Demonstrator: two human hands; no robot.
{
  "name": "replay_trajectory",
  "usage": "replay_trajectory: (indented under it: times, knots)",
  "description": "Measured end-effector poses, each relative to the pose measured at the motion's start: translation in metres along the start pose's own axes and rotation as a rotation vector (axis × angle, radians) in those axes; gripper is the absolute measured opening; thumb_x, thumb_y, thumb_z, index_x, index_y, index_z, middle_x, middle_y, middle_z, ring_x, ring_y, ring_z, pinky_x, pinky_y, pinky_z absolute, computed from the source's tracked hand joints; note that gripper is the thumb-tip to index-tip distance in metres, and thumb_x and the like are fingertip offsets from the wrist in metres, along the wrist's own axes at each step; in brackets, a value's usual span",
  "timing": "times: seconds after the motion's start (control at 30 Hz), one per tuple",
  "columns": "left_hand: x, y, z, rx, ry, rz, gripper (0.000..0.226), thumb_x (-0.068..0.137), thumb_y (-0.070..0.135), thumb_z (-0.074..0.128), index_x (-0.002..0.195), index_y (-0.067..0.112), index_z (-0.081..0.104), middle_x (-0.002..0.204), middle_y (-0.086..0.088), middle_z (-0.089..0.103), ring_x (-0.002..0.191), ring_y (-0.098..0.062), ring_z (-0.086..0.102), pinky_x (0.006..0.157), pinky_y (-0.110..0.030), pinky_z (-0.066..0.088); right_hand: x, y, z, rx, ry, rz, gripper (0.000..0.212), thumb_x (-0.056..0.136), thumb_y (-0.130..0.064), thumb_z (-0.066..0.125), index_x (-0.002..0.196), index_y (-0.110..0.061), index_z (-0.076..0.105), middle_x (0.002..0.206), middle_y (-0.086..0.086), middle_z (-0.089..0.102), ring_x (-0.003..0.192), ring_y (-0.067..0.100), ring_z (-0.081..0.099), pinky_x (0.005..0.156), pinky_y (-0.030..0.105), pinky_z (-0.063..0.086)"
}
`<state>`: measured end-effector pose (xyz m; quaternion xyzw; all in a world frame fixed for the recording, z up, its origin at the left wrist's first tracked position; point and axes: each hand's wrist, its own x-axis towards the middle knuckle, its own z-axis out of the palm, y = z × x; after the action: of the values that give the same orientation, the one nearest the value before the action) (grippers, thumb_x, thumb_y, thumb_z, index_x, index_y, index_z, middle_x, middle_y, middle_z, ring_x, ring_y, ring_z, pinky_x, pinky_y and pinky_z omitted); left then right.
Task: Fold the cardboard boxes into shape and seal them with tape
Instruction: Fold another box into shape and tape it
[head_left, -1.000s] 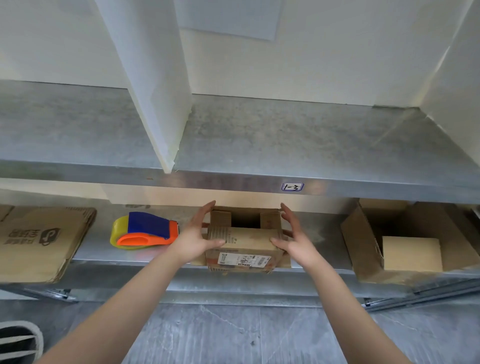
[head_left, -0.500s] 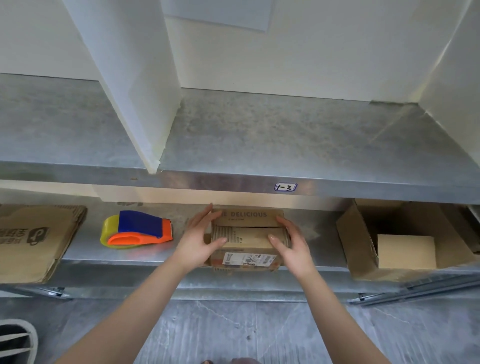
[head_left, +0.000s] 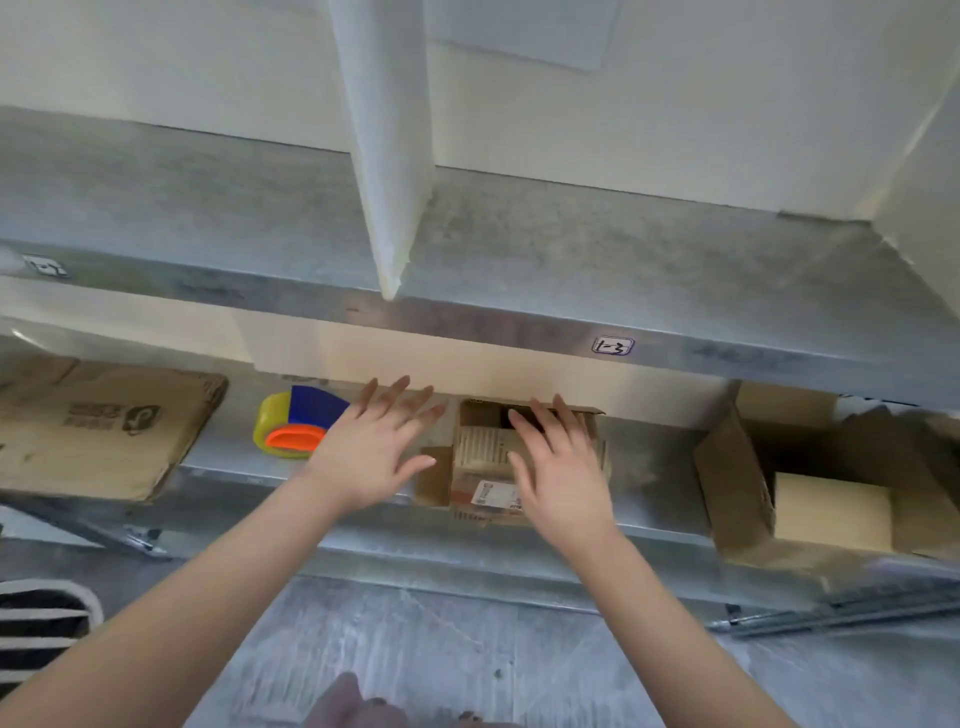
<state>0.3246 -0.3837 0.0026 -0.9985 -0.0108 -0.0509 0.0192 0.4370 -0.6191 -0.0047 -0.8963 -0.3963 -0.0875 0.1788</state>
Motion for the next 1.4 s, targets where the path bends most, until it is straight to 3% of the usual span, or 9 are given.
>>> replay_trajectory:
  times: [0.1,0.27,0.4,0.5,0.63,0.93,1.1,1.2,1.4]
  knots:
    - [-0.033,-0.038,0.002,0.053,-0.035,-0.028,0.063,0.09,0.06,0.032,0.139,0.024,0.048,0.139,-0.003,0.053,0.132,-0.031,0.046,0.112,-0.045,0.016,0.006,-0.049,0.006,0.049,-0.038,-0.123,0.05,0.095,-0.042,0.039,0.14,-0.023,0.05,0.143,0.004,0.05,0.142,0.028,0.031,0.119,0.048,0.024]
    - [-0.073,-0.112,0.014,0.067,-0.118,-0.134,0.068,0.084,0.061,0.039,0.139,0.024,0.047,0.14,-0.004,0.053,0.128,-0.031,0.049,0.113,-0.042,0.012,0.021,-0.135,0.046,0.073,-0.097,-0.208,0.055,0.092,-0.044,0.039,0.142,-0.023,0.045,0.137,0.005,0.053,0.131,0.031,0.043,0.112,0.048,0.034]
    - [-0.078,-0.156,0.027,0.016,-0.201,-0.127,0.071,0.08,0.064,0.039,0.14,0.026,0.044,0.139,-0.003,0.054,0.125,-0.031,0.053,0.109,-0.047,0.03,0.035,-0.161,0.095,0.026,-0.29,-0.041,0.061,0.09,-0.045,0.041,0.148,-0.027,0.032,0.147,0.007,0.046,0.138,0.035,0.039,0.111,0.053,0.033]
    - [-0.071,-0.174,0.038,-0.048,-0.216,-0.101,0.074,0.079,0.065,0.039,0.141,0.025,0.045,0.139,-0.006,0.054,0.124,-0.032,0.054,0.103,-0.05,0.039,0.038,-0.157,0.118,-0.012,-0.311,0.121,0.064,0.086,-0.042,0.052,0.145,-0.021,0.039,0.146,0.01,0.047,0.135,0.035,0.043,0.107,0.051,0.039]
    - [-0.055,-0.185,0.05,-0.186,-0.207,-0.078,0.089,0.073,0.075,0.039,0.142,0.018,0.044,0.142,-0.009,0.05,0.127,-0.031,0.05,0.107,-0.046,0.035,0.041,-0.15,0.133,0.035,-0.439,0.266,0.066,0.098,-0.044,0.042,0.155,-0.027,0.014,0.161,0.002,0.018,0.15,0.024,0.01,0.119,0.041,0.018]
    - [-0.028,-0.19,0.07,-0.551,-0.29,-0.137,0.101,0.06,0.078,0.043,0.147,0.028,0.027,0.141,-0.001,0.039,0.127,-0.024,0.04,0.098,-0.034,0.038,0.048,-0.145,0.153,0.093,-0.475,0.424,0.066,0.098,-0.041,0.044,0.155,-0.029,0.012,0.16,-0.002,0.016,0.148,0.019,0.012,0.11,0.037,0.037]
    - [-0.026,-0.195,0.072,-0.64,-0.264,-0.072,0.082,0.069,0.046,0.079,0.137,0.028,0.038,0.131,0.005,0.044,0.117,-0.018,0.044,0.095,-0.032,0.04,0.046,-0.143,0.154,0.388,-0.419,0.613,0.064,0.096,-0.038,0.052,0.152,-0.025,0.023,0.157,-0.001,0.027,0.143,0.019,0.028,0.114,0.035,0.031]
    - [-0.033,-0.198,0.07,-0.619,-0.22,-0.036,0.075,0.071,0.03,0.082,0.134,0.027,0.042,0.126,0.005,0.044,0.112,-0.016,0.044,0.089,-0.029,0.04,0.042,-0.141,0.152,0.463,-0.372,0.652,0.063,0.096,-0.035,0.054,0.151,-0.022,0.027,0.155,0.0,0.032,0.141,0.018,0.033,0.112,0.031,0.03]
    - [-0.045,-0.183,0.067,-0.566,-0.165,0.015,0.07,0.071,0.03,0.081,0.132,0.024,0.047,0.119,0.003,0.05,0.106,-0.018,0.048,0.079,-0.025,0.039,0.034,-0.139,0.142,0.508,-0.391,0.623,0.063,0.096,-0.033,0.056,0.151,-0.022,0.028,0.154,0.002,0.035,0.14,0.019,0.035,0.111,0.029,0.029]
